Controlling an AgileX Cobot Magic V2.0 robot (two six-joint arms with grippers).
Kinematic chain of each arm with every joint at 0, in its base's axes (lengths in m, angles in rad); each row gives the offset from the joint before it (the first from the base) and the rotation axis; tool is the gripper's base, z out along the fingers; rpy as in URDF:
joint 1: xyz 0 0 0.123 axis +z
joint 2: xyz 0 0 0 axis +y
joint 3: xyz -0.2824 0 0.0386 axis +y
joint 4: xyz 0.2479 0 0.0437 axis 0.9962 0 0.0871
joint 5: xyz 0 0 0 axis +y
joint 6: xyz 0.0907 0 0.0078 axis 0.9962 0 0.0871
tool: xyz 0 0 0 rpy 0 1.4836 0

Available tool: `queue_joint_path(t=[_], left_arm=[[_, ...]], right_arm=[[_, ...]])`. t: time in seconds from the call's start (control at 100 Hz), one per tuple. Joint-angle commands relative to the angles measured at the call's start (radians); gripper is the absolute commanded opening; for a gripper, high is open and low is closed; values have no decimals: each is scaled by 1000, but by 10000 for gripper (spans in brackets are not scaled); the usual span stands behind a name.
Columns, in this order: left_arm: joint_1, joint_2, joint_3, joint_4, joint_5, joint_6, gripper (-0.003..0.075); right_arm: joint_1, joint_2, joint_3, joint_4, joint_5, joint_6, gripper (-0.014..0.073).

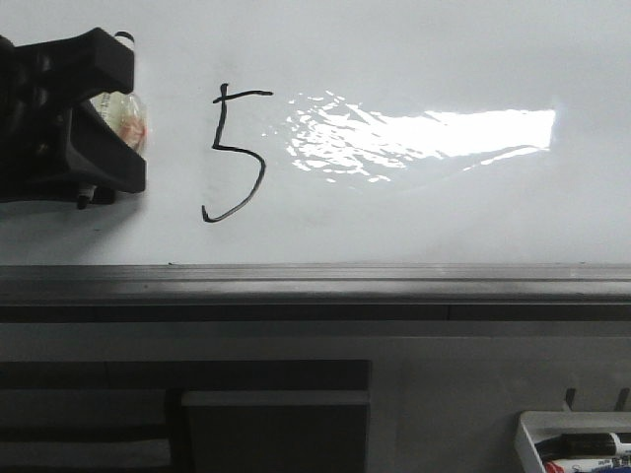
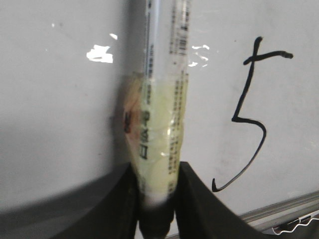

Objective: Write number 5 on whiteboard

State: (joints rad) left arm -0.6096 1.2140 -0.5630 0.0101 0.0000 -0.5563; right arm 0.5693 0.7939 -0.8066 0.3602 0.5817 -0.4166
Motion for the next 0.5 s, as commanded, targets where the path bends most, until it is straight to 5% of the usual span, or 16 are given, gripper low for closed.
queue_joint_path(t=[0.0,0.33,0.49], left_arm=[[2,-15,-34,-20,-70,-8,274],[2,-20,-34,-22,-63,-8,314],[2,-20,-34,-22,-45,-8,426]], right_arm=[[-2,-6,-24,17,-75,-11,-66],[-2,-6,-24,17,-84,-11,-66],[-2,-6,-24,17,-87,-11,-66]])
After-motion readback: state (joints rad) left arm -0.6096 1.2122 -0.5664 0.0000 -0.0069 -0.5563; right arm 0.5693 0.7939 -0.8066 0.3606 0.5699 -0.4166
